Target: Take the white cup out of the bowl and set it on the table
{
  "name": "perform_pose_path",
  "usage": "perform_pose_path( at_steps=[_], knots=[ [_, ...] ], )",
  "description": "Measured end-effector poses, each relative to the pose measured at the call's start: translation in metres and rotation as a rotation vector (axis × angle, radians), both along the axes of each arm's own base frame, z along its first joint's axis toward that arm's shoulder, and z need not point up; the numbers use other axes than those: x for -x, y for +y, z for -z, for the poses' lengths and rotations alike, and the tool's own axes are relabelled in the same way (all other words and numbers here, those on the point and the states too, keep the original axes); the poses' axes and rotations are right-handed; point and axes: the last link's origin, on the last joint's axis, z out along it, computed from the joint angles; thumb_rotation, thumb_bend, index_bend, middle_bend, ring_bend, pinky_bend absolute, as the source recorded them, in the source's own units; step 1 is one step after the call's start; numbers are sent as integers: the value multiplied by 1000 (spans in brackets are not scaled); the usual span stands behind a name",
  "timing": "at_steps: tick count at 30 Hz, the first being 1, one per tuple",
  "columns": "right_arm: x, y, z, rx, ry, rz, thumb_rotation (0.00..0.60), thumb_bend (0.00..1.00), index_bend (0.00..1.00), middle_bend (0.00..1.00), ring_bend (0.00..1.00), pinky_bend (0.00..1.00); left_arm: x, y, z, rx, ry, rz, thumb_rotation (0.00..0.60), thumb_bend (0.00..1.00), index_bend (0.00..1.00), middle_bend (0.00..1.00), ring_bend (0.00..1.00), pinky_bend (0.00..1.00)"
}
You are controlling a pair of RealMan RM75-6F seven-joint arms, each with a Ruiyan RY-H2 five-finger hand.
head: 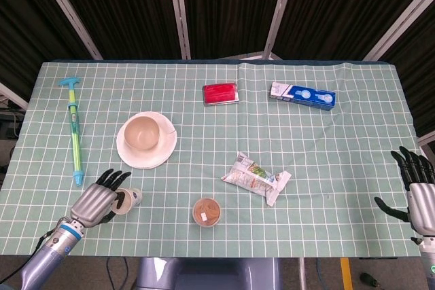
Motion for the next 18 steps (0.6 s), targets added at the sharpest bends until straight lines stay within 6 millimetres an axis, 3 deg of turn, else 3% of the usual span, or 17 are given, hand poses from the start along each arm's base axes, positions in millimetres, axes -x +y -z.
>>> perform_pose_path(
  at_steps=[7,18],
  knots=[
    [-1,0,1,-2,0,-1,600,93,56,0,0,0,0,3,0,12,33,-17,600,523,432,0,0,0],
    [0,0,1,-6,6,0,600,92,56,0,0,0,-7,0,-16,-50,-21,-23,600,433,66,0,0,0]
  ],
)
